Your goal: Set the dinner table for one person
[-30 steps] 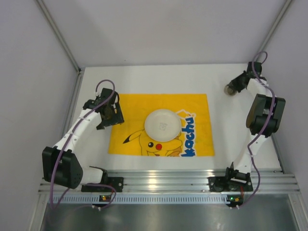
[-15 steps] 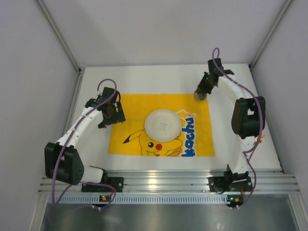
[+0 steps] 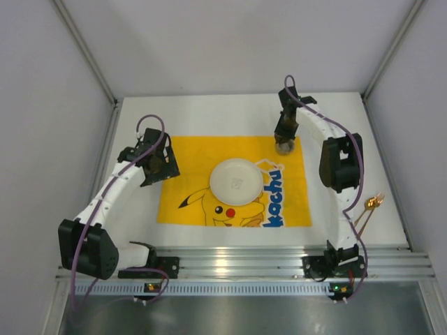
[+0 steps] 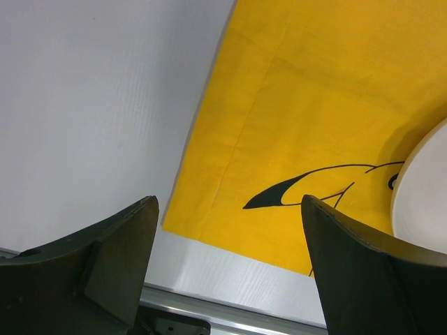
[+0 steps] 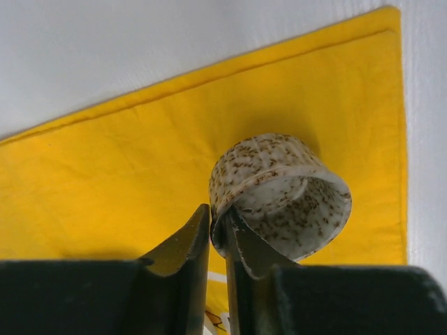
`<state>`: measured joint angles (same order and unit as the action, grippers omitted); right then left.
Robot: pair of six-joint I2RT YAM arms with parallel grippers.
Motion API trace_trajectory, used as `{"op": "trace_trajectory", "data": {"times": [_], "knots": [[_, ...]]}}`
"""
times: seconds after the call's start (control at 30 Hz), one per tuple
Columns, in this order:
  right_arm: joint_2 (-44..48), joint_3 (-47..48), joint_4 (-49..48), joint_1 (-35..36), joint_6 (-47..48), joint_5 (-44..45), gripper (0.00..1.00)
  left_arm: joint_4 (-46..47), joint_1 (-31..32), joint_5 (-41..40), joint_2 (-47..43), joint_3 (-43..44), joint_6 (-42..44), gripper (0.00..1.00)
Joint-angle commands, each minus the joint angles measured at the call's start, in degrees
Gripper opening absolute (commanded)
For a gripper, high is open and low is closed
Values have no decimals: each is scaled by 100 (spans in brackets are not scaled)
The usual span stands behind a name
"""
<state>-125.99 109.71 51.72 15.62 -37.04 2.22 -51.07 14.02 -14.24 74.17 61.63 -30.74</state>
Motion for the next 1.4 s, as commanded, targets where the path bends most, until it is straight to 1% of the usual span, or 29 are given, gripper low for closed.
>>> {"op": "trace_trajectory", "data": {"times": [0.0,0.03,0.07,0.13,0.17,0.23,0.27,0.33,0.37,0.43,0.47,0.5,0.57,0.6,0.63,0.67,0.7,0.8,0.83,0.93,1.03,1.13,1.33,1.37], "knots": [[-83,332,435,284,144,192,15,71,-49,-79,-236,-72,24,88],[-101,332,435,328,135,156,28,71,-49,-79,-236,-63,42,88],[-101,332,444,354,135,121,39,71,-57,-79,-254,-54,51,88],[-57,332,452,372,135,51,46,71,-57,-61,-228,-10,68,88],[30,340,444,363,144,51,57,71,-57,-61,-210,16,86,88],[171,393,453,337,179,94,66,79,-66,-26,-166,51,103,88],[346,411,479,311,223,199,72,71,-66,-9,-157,69,112,88],[592,367,488,110,390,418,78,79,-66,35,-105,86,130,88],[881,297,496,13,451,759,89,80,-66,114,-96,104,139,88],[1207,-159,497,-364,653,1077,98,106,-57,298,-96,122,244,89],[1522,-369,497,-506,706,1427,100,132,-57,447,-105,130,261,89],[1691,-894,505,-655,698,1613,100,167,-57,492,-122,130,314,89],[2207,-1537,505,-1234,584,1851,100,202,-57,545,-140,113,358,89],[2393,-2202,531,-1471,349,1896,100,220,-57,536,-140,122,376,89],[2569,-2548,532,-2065,233,1853,100,211,-57,545,-114,113,393,89],[2902,-2899,471,-2350,154,1757,100,220,-57,554,-87,113,394,89],[3053,-3520,340,-2831,83,1582,100,203,-49,615,-78,113,411,89],[3467,-4358,128,-3371,196,1458,100,220,-57,808,53,130,498,88],[3546,-4492,40,-3598,223,1457,100,203,-49,913,114,148,525,88],[3827,-4879,13,-3889,302,1466,100,36,-49,984,229,253,569,88],[4144,-5266,-162,-4171,399,1387,97,-17,-49,1046,230,271,587,88],[4285,-5583,-391,-4348,539,1211,92,-52,-49,1055,229,262,631,88],[4065,-5934,-874,-4532,935,1053,85,-237,-49,897,133,306,605,87],[4057,-5996,-962,-4558,996,922,79,-246,-49,914,80,245,561,87]]}}
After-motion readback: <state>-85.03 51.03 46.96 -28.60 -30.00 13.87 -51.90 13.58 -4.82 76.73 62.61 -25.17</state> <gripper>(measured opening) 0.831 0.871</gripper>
